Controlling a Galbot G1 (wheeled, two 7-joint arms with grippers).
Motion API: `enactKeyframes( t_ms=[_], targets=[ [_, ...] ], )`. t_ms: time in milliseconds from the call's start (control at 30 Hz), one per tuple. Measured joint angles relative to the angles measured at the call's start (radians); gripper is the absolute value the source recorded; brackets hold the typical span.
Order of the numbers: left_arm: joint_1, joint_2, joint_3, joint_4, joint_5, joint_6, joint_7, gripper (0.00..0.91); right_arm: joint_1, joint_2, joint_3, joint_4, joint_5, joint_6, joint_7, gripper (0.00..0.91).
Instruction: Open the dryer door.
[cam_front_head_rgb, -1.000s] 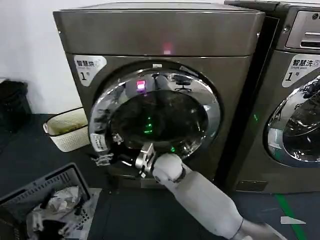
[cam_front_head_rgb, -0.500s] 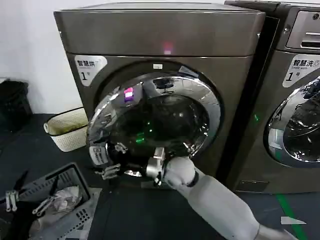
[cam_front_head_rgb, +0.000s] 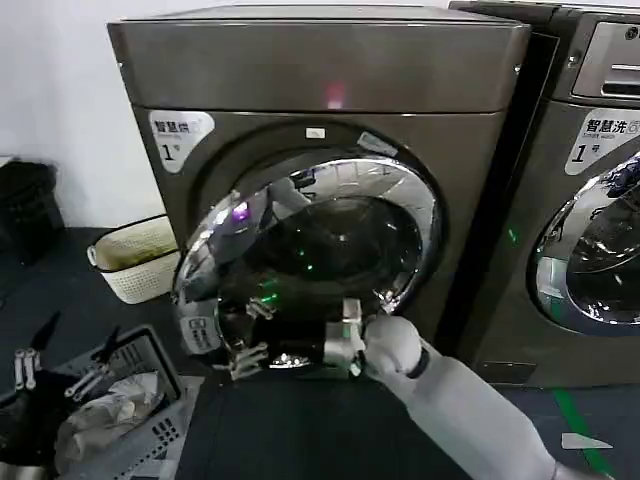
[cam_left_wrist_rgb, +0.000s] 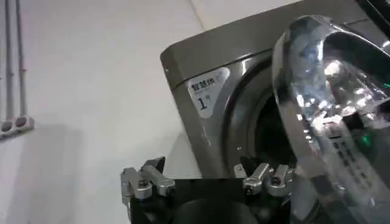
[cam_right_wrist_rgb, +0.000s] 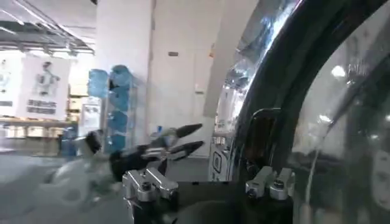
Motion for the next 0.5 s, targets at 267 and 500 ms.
enactKeyframes(
  t_ms=[267, 500],
  targets=[
    [-0.058, 0.041, 0.0, 0.027, -0.037, 0.046, 0.026, 0.907, -0.036, -0.063, 0.035, 0.053, 0.037, 0.014, -0.093, 0.907],
    [-0.113, 0.097, 0.027, 0.062, -0.049, 0.07, 0.068, 0.907, -0.066, -0.116, 0.065, 0.106, 0.066, 0.017, -0.143, 0.907]
  ],
)
